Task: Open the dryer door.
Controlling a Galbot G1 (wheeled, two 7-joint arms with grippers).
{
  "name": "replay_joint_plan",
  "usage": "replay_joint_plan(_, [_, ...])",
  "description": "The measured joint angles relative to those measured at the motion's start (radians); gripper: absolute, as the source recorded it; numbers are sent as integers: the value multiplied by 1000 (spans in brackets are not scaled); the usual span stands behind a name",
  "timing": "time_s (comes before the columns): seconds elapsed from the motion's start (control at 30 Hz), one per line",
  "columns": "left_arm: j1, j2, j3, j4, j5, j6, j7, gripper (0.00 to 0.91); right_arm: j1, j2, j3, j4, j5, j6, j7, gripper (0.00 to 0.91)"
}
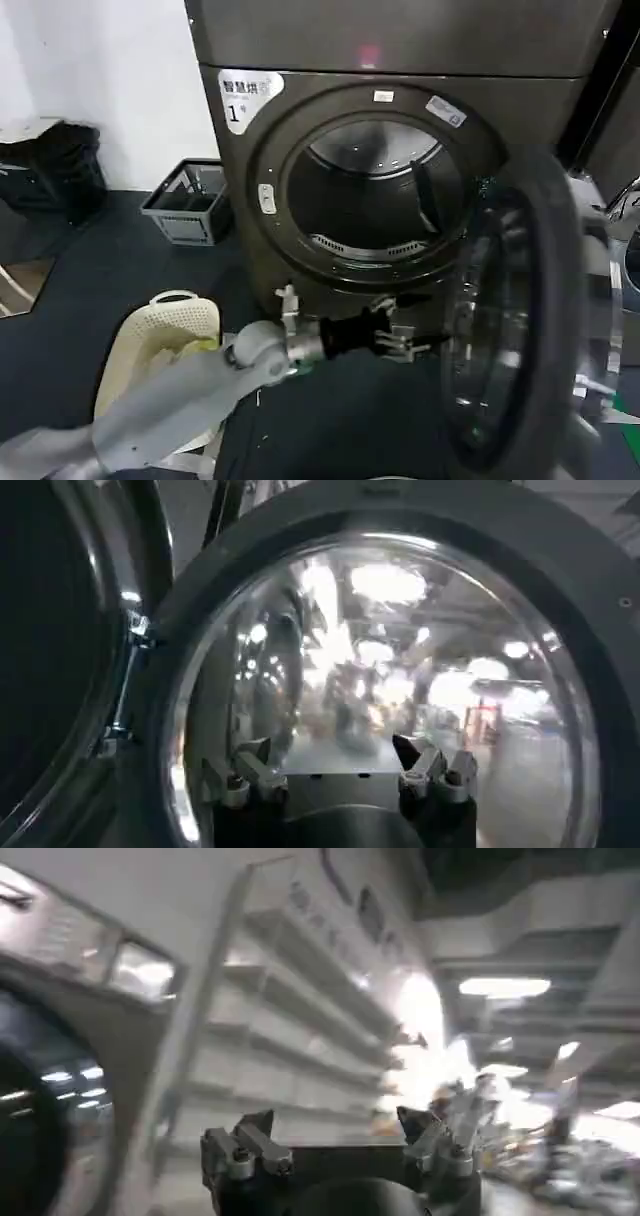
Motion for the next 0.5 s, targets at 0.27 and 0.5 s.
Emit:
replay_joint_plan(0.27, [-92, -91, 71, 42, -16, 0, -57, 907, -11, 4, 30, 12, 1, 4, 2, 907])
replay_joint_plan(0.5, [-161, -179, 114, 104, -13, -4, -67, 907, -8, 12, 33, 19, 2, 6, -13, 907])
